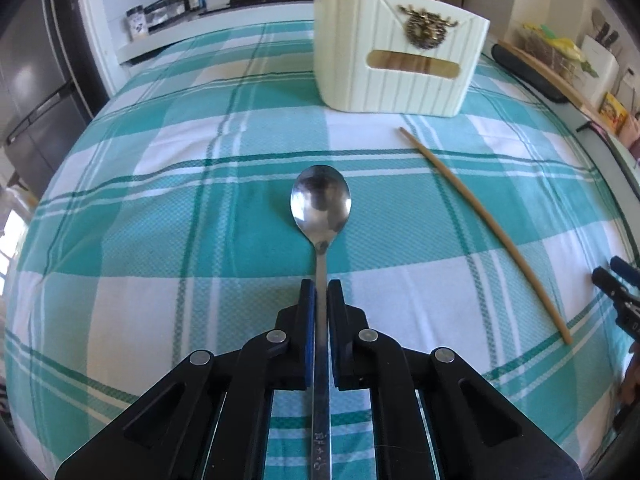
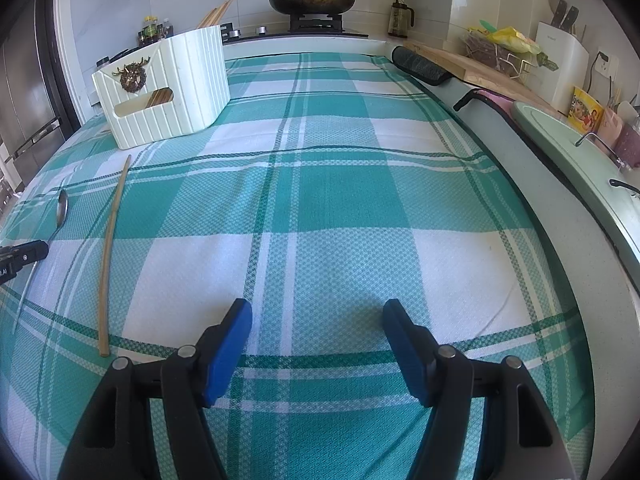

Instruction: Organize utensils

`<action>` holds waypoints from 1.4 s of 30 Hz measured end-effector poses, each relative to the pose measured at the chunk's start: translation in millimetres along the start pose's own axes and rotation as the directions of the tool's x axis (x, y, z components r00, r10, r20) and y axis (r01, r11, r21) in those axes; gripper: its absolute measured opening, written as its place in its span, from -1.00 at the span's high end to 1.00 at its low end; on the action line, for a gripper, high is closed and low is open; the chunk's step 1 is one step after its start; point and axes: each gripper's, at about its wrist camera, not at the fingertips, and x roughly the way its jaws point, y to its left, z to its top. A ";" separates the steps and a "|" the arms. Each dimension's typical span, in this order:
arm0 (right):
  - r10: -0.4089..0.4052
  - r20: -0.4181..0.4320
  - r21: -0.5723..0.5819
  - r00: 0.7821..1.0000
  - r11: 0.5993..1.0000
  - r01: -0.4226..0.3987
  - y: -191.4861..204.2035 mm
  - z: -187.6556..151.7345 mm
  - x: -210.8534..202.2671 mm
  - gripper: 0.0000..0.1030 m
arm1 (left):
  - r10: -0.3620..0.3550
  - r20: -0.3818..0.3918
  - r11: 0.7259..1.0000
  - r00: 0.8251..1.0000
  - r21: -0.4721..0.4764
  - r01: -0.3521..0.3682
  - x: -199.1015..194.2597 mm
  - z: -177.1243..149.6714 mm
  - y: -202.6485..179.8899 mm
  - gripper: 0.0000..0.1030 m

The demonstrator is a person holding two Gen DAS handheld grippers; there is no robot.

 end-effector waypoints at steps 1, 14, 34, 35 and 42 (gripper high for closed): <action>0.000 0.002 -0.006 1.000 1.000 0.000 4.2 1.3 -2.1 -0.34 | 0.005 0.001 1.000 1.000 -0.009 -0.005 0.5 0.2 5.4 0.89; 0.212 -0.092 -0.326 0.973 0.917 -0.231 147.2 24.4 11.7 0.52 | -0.013 0.008 1.000 1.000 -0.026 0.013 -5.0 -9.7 22.4 0.83; 0.079 -0.007 -0.091 0.997 0.993 -0.079 79.0 -21.5 -26.6 -0.25 | 0.008 0.027 1.000 1.000 0.009 -0.008 -12.6 -33.1 43.9 -0.73; 0.080 -0.011 -0.106 0.997 0.991 -0.080 79.9 -18.3 -24.3 -0.25 | 0.019 0.027 1.000 0.999 0.010 -0.019 -11.8 -32.7 45.5 -0.78; 0.124 -0.026 -0.153 0.992 0.980 -0.127 79.4 -6.9 -6.0 -0.40 | 0.032 0.016 0.999 0.999 -0.003 -0.032 -4.7 -31.6 48.3 -0.99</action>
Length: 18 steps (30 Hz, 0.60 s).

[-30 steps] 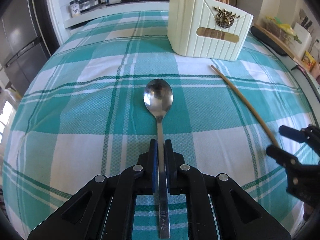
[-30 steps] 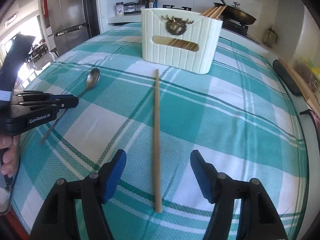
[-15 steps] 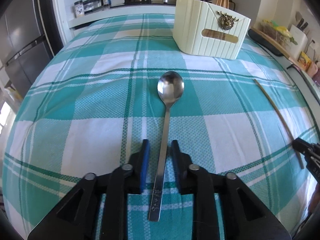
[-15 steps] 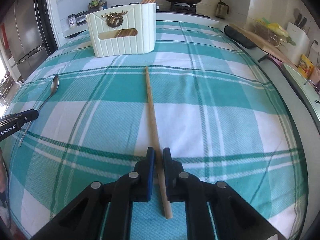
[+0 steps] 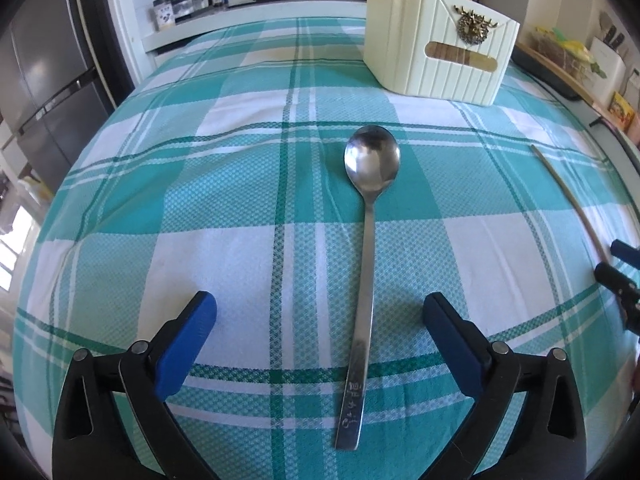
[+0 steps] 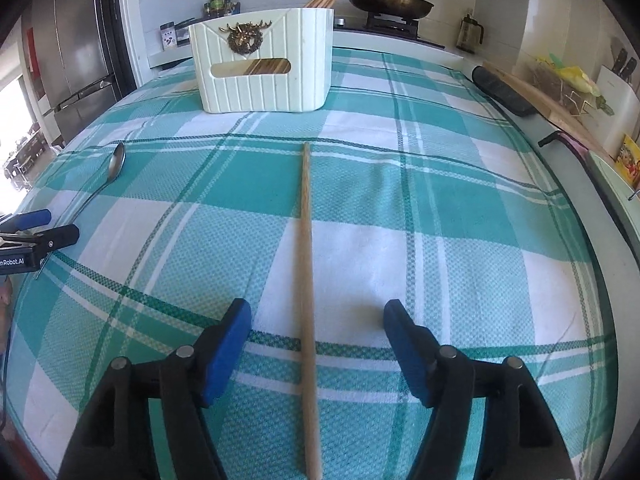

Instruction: Organize utensils

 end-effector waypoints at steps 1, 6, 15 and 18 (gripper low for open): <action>0.005 0.004 0.001 1.000 1.000 -0.005 -1.2 -0.4 0.4 -0.42 | 0.000 0.002 1.000 1.000 -0.001 0.000 0.2 -0.2 -0.2 -0.99; 0.012 0.008 0.004 1.000 1.000 -0.012 -2.4 0.1 1.4 -0.48 | 0.002 0.010 1.000 1.000 -0.007 -0.002 0.6 -0.8 -0.9 -0.99; 0.012 0.008 0.009 1.000 1.000 -0.013 -4.3 0.9 3.4 -0.56 | 0.004 0.015 1.000 1.000 -0.009 -0.004 0.2 -1.0 -1.4 -0.99; 0.012 0.008 0.008 1.000 1.000 -0.012 -4.2 0.7 3.4 -0.56 | 0.004 0.015 1.000 1.000 -0.009 -0.004 0.2 -0.9 -1.4 -0.99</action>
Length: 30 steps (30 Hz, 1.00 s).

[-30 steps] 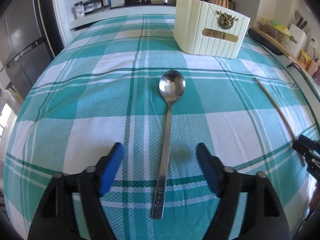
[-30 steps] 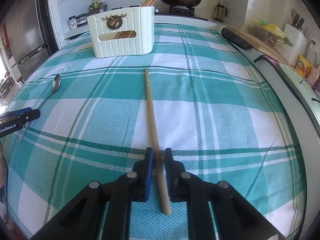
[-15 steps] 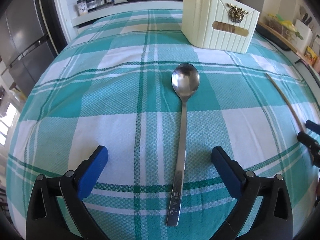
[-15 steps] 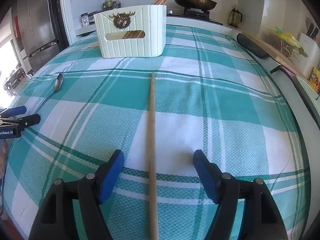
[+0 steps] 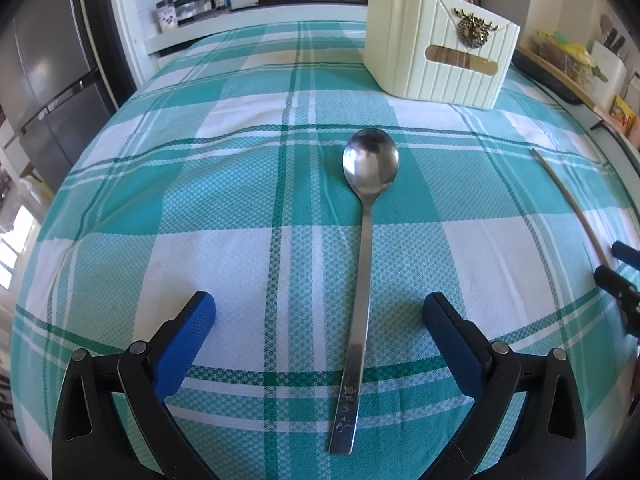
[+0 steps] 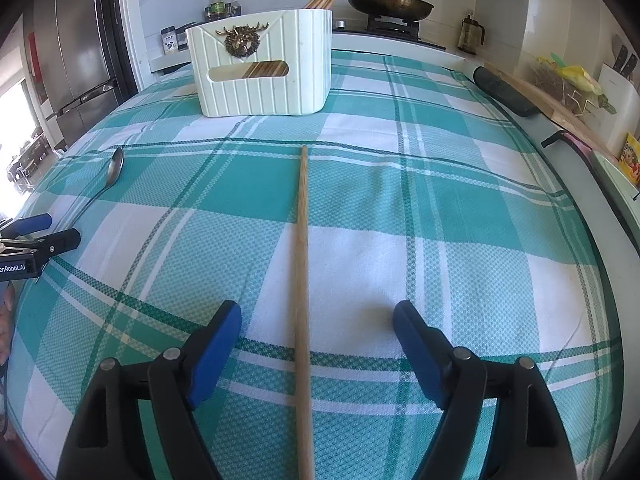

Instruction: Organize utensils

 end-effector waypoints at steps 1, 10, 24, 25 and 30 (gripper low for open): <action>0.000 0.000 0.000 1.000 1.000 0.000 0.1 -0.1 -0.1 -0.56 | 0.000 0.000 1.000 1.000 0.000 0.000 0.0 0.0 0.0 -0.99; 0.000 0.000 0.000 1.000 1.000 0.000 -0.1 0.0 0.7 -0.56 | 0.000 0.001 1.000 1.000 0.000 0.000 -0.1 -0.4 0.4 -0.99; 0.006 -0.007 -0.002 1.000 1.000 -0.006 -1.2 0.0 0.8 -0.56 | -0.072 -0.067 0.994 0.995 0.079 0.077 -0.1 6.0 3.3 -0.99; 0.007 -0.022 -0.017 1.000 1.000 -0.007 -1.0 0.9 0.6 -0.56 | -0.100 -0.092 0.989 0.991 0.097 0.108 0.4 9.7 5.7 -0.99; 0.042 -0.150 -0.062 0.988 0.997 -0.052 -4.9 18.5 9.7 -0.56 | -0.175 -0.148 0.980 0.973 0.066 0.186 11.5 37.2 13.3 -0.98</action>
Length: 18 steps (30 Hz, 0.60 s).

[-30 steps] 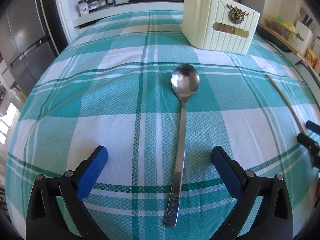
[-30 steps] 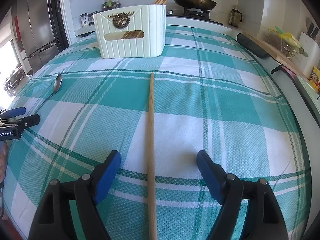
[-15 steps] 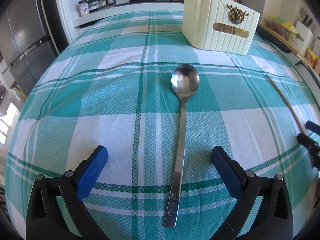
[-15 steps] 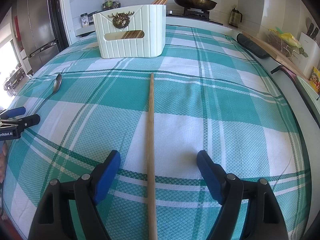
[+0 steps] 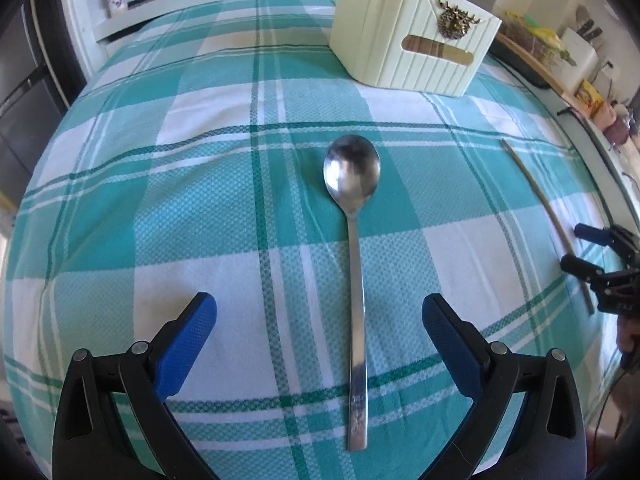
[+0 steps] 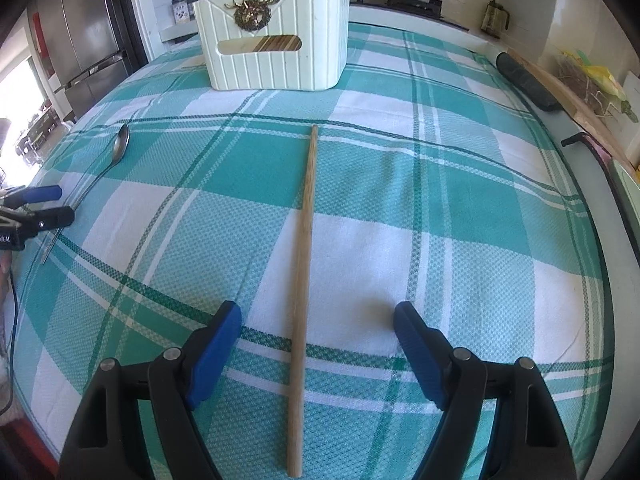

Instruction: Organize utensils

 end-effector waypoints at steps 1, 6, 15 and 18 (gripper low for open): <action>0.001 -0.011 -0.010 1.000 1.000 -0.001 0.0 5.6 2.9 -0.55 | 0.009 -0.008 1.000 1.000 0.017 -0.009 5.5 7.5 -2.9 -0.97; 0.013 -0.028 -0.014 1.000 1.000 -0.013 -2.8 49.5 23.6 -0.19 | 0.090 -0.016 0.993 0.996 0.078 -0.089 29.2 43.8 -19.8 -0.65; 0.067 0.037 0.101 0.997 0.992 -0.071 -14.9 89.4 15.3 0.86 | 0.030 0.062 0.999 0.998 0.042 -0.033 2.3 56.7 -10.3 0.33; 0.107 0.159 0.105 0.981 0.987 -0.125 -16.5 87.6 -29.1 0.86 | -0.014 0.149 1.000 0.989 0.029 0.010 -37.6 54.2 -4.9 0.34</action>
